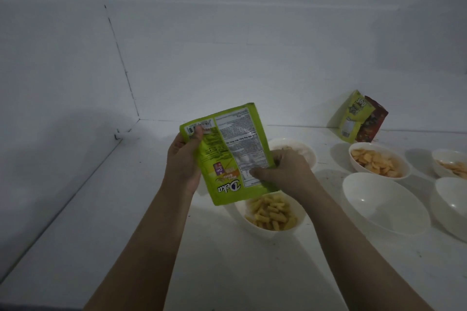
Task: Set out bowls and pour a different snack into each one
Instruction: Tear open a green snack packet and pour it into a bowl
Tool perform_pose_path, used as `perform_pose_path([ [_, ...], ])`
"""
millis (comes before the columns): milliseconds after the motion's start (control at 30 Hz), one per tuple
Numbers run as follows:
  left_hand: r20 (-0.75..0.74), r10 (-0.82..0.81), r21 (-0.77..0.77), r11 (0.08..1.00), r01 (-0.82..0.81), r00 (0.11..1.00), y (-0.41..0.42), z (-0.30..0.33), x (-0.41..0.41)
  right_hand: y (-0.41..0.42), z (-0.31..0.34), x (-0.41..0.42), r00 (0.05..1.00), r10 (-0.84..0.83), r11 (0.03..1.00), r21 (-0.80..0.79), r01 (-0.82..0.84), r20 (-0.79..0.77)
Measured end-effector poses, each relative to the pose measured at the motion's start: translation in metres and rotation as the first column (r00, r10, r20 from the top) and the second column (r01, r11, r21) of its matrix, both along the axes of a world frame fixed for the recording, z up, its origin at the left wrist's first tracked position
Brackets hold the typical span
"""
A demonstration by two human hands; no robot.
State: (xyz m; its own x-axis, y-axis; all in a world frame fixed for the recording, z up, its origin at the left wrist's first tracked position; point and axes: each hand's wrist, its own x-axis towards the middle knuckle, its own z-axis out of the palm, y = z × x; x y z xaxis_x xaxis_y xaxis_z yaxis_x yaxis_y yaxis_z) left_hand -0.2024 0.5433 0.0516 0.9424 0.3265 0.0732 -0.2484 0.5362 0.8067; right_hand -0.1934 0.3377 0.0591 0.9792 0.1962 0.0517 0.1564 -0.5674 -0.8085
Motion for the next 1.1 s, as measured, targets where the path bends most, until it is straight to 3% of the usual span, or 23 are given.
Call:
perform_pose_path([
  [133, -0.065, 0.073, -0.137, 0.987, -0.081, 0.995, 0.015, -0.011, -0.004, 0.015, -0.012, -0.003, 0.988, -0.092, 0.995, -0.012, 0.094, 0.123],
  [200, -0.080, 0.092, -0.188, 0.976, -0.106, 0.993, 0.021, -0.015, -0.007, 0.020, -0.017, -0.004, 0.991, -0.136, 0.951, 0.278, 0.135, -0.015],
  [267, -0.085, 0.095, -0.223, 0.968, -0.112, 0.992, 0.024, -0.018, -0.009, 0.028, -0.019, -0.009, 0.964, -0.013, 0.692, 0.694, 0.199, -0.264],
  [300, -0.086, 0.094, -0.231, 0.967, -0.111, 0.992, 0.024, -0.020, -0.010, 0.033, -0.021, -0.012, 0.944, 0.052, 0.562, 0.791, 0.242, -0.326],
  [333, -0.086, 0.091, -0.240, 0.965, -0.109, 0.992, 0.024, -0.022, -0.011, 0.036, -0.022, -0.017, 0.931, 0.080, 0.518, 0.813, 0.266, -0.355],
  [367, -0.088, 0.080, -0.257, 0.961, -0.100, 0.993, 0.025, -0.025, -0.011, 0.040, -0.024, -0.021, 0.924, 0.092, 0.535, 0.801, 0.270, -0.372],
  [433, -0.106, 0.060, -0.301, 0.950, -0.090, 0.993, 0.025, -0.030, -0.013, 0.046, -0.028, -0.031, 0.924, 0.086, 0.634, 0.736, 0.237, -0.372],
  [567, -0.057, -0.029, -0.235, 0.972, 0.015, 0.998, 0.011, -0.034, -0.016, 0.039, -0.030, -0.045, 0.959, -0.149, 0.695, 0.664, 0.276, -0.242],
  [700, -0.102, -0.110, -0.041, 0.994, 0.106, 0.989, -0.024, -0.036, -0.018, 0.006, -0.020, -0.052, 0.920, -0.366, 0.653, 0.664, 0.363, -0.143],
  [767, -0.123, -0.138, 0.015, 0.990, 0.141, 0.983, -0.050, -0.034, -0.016, -0.015, -0.011, -0.059, 0.897, -0.422, 0.584, 0.717, 0.380, -0.132],
  [867, -0.125, -0.188, 0.079, 0.977, 0.198, 0.974, -0.099, -0.025, -0.015, -0.056, 0.001, -0.071, 0.870, -0.481, 0.486, 0.795, 0.363, -0.103],
  [1100, -0.051, -0.332, 0.145, 0.931, 0.336, 0.942, -0.242, 0.000, -0.016, -0.191, 0.010, -0.099, 0.772, -0.632, 0.403, 0.822, 0.403, -0.068],
])
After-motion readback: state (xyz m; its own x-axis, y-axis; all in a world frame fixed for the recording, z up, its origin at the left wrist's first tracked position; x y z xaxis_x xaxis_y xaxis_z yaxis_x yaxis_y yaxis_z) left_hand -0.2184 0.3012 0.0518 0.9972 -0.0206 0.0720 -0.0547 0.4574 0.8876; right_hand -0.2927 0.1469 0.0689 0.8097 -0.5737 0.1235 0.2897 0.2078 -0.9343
